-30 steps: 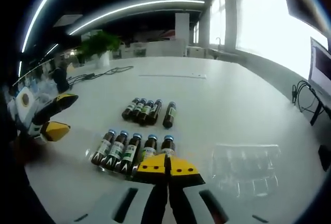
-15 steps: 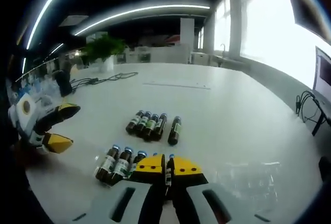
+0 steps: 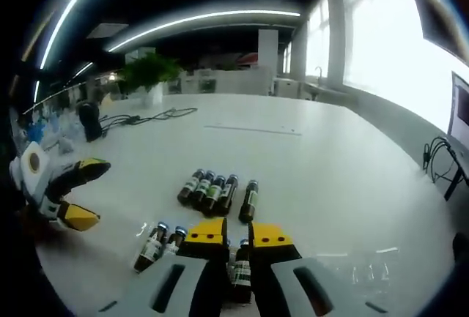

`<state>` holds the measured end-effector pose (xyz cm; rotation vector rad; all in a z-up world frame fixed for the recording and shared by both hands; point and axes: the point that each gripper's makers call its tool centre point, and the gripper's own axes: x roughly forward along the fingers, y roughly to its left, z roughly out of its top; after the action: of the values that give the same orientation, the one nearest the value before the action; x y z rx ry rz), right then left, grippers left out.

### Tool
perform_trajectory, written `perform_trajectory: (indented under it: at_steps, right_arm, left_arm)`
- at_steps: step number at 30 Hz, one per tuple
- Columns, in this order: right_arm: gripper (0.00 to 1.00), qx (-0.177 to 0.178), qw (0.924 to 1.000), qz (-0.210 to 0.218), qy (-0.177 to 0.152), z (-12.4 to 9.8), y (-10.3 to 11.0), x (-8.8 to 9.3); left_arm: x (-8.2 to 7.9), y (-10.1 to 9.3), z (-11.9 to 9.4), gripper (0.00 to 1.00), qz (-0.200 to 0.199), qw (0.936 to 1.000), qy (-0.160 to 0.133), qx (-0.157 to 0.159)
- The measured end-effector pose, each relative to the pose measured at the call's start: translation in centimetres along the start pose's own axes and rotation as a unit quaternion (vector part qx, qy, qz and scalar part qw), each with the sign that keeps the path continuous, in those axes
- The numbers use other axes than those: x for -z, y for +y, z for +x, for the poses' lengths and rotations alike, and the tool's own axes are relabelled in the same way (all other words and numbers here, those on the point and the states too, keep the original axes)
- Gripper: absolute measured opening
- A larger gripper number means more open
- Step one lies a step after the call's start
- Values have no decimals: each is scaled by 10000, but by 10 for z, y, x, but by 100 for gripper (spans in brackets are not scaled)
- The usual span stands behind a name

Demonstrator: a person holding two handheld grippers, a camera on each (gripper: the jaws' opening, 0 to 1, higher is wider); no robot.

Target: Grip medicine bottles put into box

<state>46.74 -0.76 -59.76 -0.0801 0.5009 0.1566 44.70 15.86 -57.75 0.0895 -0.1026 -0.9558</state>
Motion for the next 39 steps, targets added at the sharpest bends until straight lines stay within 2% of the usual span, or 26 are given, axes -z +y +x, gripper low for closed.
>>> perform_trajectory:
  at_steps: [9,17,24,26,30,35,39]
  right_arm:
    - [10,13,10000,20,-64,10,-3,-17]
    - [13,37,10000,5,-82,30,-10,-28]
    - [13,75,9999,136,43,49,-14,-27]
    - [13,-44,9995,273,130,53,-10,-25]
    - [13,-37,9996,208,194,57,-10,-23]
    - [13,-44,9985,336,427,63,-12,-14]
    - [13,17,9981,253,568,70,-15,-9]
  left_arm:
    - [0,0,0,42,3,10000,-3,-6]
    - [0,1,-1,42,-4,10000,-12,-24]
    - [0,2,0,42,-13,10000,-18,-30]
    - [0,2,0,42,-17,10000,-22,-32]
    - [-1,2,-1,42,-32,10000,-34,-39]
    - [-2,3,-1,42,-54,10000,-57,-40]
    - [-2,3,-1,42,-58,10000,-66,-37]
